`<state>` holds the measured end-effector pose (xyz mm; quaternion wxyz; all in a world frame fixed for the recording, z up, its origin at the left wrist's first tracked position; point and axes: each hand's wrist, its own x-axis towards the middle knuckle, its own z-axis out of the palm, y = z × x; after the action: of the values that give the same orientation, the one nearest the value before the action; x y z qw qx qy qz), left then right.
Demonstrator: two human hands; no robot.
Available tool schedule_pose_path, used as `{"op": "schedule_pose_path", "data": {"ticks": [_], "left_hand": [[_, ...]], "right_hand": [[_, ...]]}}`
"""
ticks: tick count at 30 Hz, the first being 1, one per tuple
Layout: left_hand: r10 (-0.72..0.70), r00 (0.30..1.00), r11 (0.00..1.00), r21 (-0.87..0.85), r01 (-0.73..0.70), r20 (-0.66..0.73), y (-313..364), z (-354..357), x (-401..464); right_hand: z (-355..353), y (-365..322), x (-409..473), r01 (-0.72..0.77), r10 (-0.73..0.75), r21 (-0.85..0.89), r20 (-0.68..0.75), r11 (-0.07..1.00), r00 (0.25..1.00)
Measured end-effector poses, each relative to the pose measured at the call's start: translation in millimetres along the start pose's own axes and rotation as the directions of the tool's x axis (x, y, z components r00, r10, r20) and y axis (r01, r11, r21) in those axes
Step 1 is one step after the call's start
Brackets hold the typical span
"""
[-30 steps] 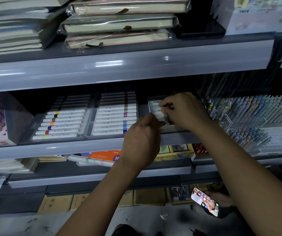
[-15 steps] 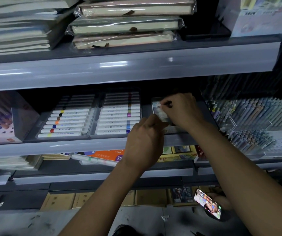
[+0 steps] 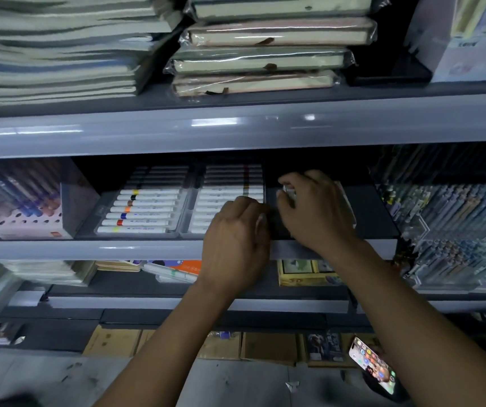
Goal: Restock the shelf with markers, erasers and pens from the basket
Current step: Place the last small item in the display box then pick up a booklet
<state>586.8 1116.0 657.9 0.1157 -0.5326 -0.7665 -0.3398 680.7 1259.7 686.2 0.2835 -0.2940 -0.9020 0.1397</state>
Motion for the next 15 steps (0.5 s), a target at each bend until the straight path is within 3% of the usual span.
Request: {"op": "schedule_pose_path", "data": {"ticks": [4,9,15], "left_hand": [[-0.06,0.998,0.99,0.125,0.062,-0.018,-44,-22,-2],[-0.125,0.992,0.963,0.242,0.122,-0.001,-102,-53,-6],[-0.234,0.945,0.911,0.391,0.131,0.228,-164,-73,8]], "right_hand": [[20,-39,-8,0.1,-0.1,-0.004,0.036,0.995,0.994],[56,-78,-3,0.119,-0.1,-0.096,0.181,0.988,0.978],[94,-96,22,0.065,0.034,-0.254,0.366,0.965,0.93]]}}
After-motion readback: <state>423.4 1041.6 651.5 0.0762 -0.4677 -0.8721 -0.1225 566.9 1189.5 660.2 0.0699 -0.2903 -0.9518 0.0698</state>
